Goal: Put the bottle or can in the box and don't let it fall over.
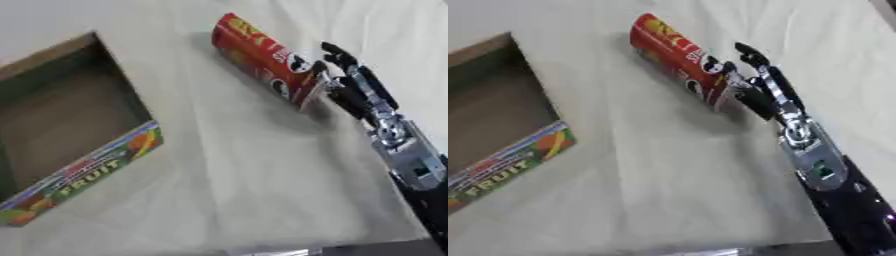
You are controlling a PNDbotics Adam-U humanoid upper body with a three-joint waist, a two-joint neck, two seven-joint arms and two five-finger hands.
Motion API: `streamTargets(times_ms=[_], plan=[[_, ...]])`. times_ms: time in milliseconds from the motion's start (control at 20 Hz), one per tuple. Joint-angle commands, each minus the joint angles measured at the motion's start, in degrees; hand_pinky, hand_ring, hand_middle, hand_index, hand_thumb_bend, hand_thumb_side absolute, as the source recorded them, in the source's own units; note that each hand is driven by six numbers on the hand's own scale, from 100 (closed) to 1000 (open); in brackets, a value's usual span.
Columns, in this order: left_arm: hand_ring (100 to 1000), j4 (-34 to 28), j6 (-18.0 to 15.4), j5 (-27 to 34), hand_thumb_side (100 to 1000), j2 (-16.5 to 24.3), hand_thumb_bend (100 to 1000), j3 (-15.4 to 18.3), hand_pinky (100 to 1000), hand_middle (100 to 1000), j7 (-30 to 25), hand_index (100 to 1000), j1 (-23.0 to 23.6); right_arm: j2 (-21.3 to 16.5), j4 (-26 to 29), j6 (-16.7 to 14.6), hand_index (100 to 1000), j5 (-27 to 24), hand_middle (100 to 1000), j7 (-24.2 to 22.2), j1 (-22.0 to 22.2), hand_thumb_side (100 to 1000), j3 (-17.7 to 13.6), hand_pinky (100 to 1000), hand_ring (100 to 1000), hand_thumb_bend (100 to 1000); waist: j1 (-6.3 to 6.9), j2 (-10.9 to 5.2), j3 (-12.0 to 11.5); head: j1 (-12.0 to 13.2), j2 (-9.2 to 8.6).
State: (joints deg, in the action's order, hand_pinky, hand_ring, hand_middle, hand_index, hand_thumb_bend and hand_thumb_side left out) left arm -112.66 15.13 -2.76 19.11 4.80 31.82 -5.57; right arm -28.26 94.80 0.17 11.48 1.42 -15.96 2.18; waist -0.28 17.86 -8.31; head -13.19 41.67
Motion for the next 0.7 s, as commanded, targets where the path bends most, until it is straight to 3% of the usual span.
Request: streamTargets(times_ms=[50,700], plan=[[803,-0.86,-0.09,0.03,639,0.89,256,0.2,427,894,-0.14,698,-0.48,-0.61,1.27,0.0,1000,0.09,1000,0.1,-0.65,858,-0.11,635,1000,100,0.16,-0.02,-0.14,-0.01,-0.6],[803,-0.82,-0.17,0.16,641,0.81,253,0.18,428,894,-0.2,698,-0.5,-0.56,-0.88,-0.68,1000,1.39,1000,-0.48,-1.67,850,0.7,634,1000,100,-0.08,0.14,-0.5,-0.18,-0.94]])
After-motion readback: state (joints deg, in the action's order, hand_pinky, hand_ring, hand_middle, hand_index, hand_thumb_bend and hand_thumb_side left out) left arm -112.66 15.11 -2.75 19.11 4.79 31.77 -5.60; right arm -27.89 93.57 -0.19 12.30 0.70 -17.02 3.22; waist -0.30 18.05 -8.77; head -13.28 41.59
